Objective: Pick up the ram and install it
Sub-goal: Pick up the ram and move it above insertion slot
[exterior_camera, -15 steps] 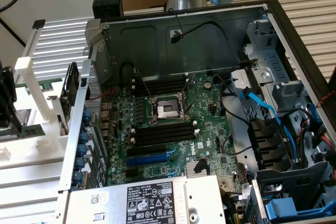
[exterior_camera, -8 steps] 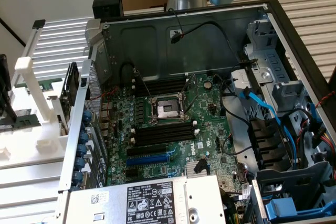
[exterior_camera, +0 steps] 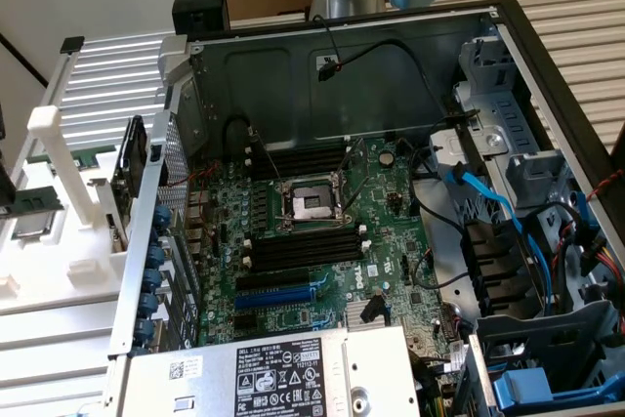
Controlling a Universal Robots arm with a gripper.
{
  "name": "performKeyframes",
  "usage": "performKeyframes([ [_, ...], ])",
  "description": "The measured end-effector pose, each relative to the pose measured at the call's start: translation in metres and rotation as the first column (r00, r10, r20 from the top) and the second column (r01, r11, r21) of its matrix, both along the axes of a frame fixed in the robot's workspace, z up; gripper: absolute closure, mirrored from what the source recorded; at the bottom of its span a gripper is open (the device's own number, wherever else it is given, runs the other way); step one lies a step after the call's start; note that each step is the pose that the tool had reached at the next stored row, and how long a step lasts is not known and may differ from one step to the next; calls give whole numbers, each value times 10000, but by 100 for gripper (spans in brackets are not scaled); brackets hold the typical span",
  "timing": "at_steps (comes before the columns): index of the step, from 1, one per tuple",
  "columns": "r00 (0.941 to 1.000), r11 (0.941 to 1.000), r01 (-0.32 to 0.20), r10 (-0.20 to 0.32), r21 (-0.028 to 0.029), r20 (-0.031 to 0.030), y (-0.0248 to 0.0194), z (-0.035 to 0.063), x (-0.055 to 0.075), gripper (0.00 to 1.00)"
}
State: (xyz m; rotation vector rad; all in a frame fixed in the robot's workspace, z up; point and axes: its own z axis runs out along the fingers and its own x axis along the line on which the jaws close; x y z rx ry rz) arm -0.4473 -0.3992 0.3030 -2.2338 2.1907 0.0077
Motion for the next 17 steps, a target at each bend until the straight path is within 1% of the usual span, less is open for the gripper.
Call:
performKeyframes([
  [3, 10000, 10000, -1, 1, -2, 1, 0, 134, 0, 88],
  [5, 10000, 10000, 1, -1, -22, -1, -1, 315, 4, 88],
  [6, 10000, 10000, 3, -3, -51, -2, -1, 402, 12, 88],
  [8, 10000, 10000, 2, -2, -77, -7, -5, 488, 34, 88],
  [9, 10000, 10000, 2, -2, -100, -27, -19, 604, 87, 88],
  [10, 10000, 9999, 2, -2, -105, -34, -23, 634, 106, 88],
  [13, 10000, 9999, 5, -6, -130, -73, -46, 800, 207, 88],
  [14, 10000, 9999, 5, -6, -131, -81, -60, 841, 264, 88],
  [16, 9999, 9999, 4, -6, -132, -124, -93, 868, 401, 88],
  [17, 9999, 9999, 4, -6, -132, -132, -96, 870, 427, 88],
])
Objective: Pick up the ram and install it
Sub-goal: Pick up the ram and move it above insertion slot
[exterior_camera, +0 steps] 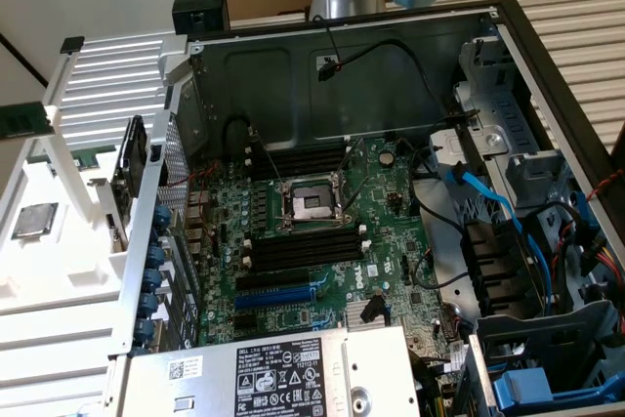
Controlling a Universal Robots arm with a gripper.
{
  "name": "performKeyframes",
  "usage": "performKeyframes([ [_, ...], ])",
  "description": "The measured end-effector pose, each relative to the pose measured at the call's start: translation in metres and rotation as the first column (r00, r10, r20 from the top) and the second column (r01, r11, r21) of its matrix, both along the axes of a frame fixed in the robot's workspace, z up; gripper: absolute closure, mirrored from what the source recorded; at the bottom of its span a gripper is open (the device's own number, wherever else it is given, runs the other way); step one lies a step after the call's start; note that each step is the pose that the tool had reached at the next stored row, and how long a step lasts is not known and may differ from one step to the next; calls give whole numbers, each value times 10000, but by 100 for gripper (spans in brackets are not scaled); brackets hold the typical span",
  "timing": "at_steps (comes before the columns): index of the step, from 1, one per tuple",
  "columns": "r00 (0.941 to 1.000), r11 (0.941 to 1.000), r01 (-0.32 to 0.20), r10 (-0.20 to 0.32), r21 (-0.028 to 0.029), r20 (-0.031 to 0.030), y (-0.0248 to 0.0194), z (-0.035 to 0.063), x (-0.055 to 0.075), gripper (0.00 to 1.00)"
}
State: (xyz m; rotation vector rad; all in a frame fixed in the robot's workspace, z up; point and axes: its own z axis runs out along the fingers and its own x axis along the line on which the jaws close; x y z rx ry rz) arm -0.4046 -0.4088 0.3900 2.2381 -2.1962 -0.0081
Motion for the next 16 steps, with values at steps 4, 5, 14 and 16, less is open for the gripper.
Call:
performKeyframes([
  [4, 10000, 10000, 16, -16, -12, -8, -4, 1, 49, 88],
  [5, 10000, 10000, 17, -17, -13, -7, -3, 3, 87, 88],
  [14, 10000, 10000, 17, -17, -13, -28, -15, 217, 591, 88],
  [16, 10000, 10000, 17, -18, -13, -39, -16, 240, 682, 88],
])
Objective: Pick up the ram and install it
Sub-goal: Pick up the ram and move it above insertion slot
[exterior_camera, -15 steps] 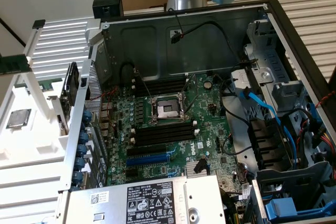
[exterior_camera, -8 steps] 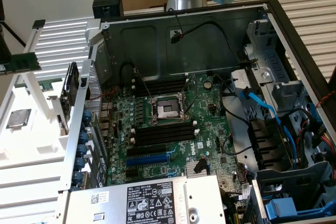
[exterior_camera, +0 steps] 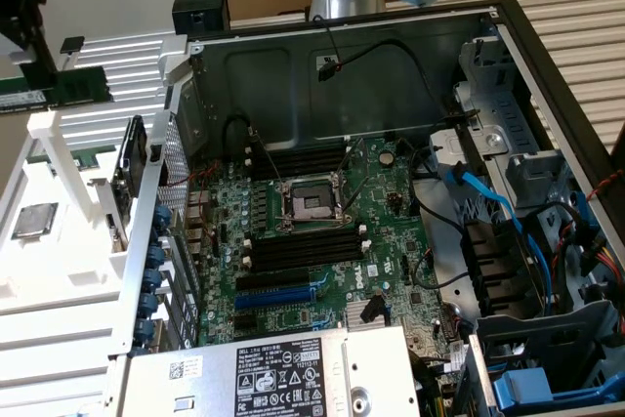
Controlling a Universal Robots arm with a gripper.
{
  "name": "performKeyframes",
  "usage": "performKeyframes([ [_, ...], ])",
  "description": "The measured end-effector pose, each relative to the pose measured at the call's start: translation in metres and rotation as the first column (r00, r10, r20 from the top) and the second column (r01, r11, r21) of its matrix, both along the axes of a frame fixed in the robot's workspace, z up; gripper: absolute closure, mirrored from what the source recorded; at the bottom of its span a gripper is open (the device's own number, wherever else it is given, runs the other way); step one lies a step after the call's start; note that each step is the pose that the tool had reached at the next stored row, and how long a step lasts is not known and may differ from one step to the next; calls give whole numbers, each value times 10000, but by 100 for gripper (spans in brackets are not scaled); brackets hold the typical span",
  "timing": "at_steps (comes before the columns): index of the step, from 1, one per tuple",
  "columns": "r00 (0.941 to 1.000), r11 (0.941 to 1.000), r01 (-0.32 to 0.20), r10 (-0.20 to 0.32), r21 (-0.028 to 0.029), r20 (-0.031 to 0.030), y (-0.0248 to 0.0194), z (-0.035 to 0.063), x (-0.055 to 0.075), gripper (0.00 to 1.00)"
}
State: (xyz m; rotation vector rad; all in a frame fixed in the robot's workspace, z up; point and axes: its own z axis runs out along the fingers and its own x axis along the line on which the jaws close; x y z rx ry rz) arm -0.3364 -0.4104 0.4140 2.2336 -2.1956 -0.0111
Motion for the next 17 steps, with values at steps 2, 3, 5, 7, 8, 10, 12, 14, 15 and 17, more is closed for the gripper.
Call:
performKeyframes([
  [2, 10000, 10000, -1, 1, 0, -17, -1, 13, 92, 88],
  [3, 10000, 10000, -1, 1, 0, -31, 0, 18, 135, 88],
  [5, 10000, 10000, -1, 1, 0, -68, -2, 38, 273, 88],
  [7, 10000, 10000, -1, 1, 1, -80, -4, 50, 365, 88],
  [8, 10000, 10000, 0, 0, 0, -87, -4, 57, 454, 88],
  [10, 10000, 10000, -1, 1, 0, -88, -5, 58, 545, 88],
  [12, 10000, 10000, 0, 0, 0, -88, -4, 58, 638, 88],
  [14, 10000, 10000, 3, -3, 0, -88, -4, 57, 697, 88],
  [15, 10000, 10000, 8, -8, 1, -92, -5, 57, 707, 88],
  [17, 9999, 10000, 13, -13, 0, -158, -2, 58, 728, 88],
])
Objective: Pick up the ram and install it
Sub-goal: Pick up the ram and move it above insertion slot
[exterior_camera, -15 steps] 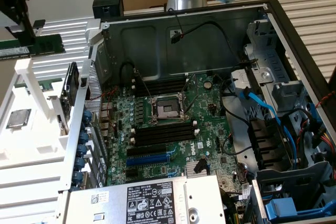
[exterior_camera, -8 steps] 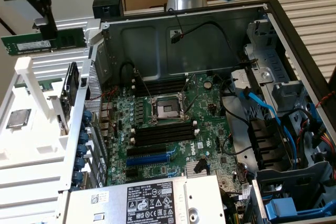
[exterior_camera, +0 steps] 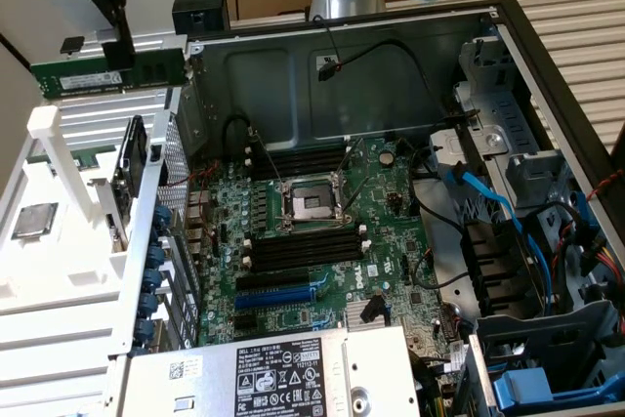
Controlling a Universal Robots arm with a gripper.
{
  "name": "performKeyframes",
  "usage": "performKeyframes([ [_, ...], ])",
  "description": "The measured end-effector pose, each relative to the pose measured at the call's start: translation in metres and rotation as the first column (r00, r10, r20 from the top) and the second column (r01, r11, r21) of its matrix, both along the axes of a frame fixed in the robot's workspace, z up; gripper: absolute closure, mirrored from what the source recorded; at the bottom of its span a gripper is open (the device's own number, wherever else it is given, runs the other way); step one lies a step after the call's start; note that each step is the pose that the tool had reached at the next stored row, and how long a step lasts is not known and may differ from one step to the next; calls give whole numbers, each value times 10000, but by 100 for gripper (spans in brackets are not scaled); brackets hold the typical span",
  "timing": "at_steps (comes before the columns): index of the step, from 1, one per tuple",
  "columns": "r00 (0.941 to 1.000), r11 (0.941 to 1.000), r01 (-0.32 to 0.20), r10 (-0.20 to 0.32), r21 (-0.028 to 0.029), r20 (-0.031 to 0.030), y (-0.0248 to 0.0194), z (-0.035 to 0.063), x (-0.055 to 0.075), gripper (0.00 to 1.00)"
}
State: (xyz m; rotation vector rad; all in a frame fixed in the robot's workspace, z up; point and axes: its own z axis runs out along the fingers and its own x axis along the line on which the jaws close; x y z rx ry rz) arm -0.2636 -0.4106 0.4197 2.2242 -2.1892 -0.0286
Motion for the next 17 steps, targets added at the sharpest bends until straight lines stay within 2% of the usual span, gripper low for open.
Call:
performKeyframes([
  [1, 10000, 10000, 0, 0, 1, -55, 1, 0, 15, 88],
  [2, 10000, 10000, -1, 1, 0, -65, 2, 0, 52, 88],
  [3, 10000, 10000, 1, -1, 0, -66, 3, 0, 143, 88],
  [5, 10000, 10000, 0, 0, 0, -66, 2, 1, 234, 88],
  [6, 10000, 10000, 0, 0, 1, -57, 2, 2, 323, 88],
  [8, 10000, 10000, 1, -1, 0, -24, 2, 3, 399, 88],
  [9, 10000, 10000, 0, 0, 1, 19, 2, 2, 433, 88],
  [10, 9999, 10000, -1, 1, 1, 142, 2, 3, 497, 88],
  [13, 9993, 10000, 0, 0, 0, 375, 2, 3, 583, 88],
  [14, 9991, 10000, 0, -1, 0, 431, 2, 3, 619, 88],
  [17, 9988, 10000, 0, 0, 1, 497, 2, 3, 751, 88],
])
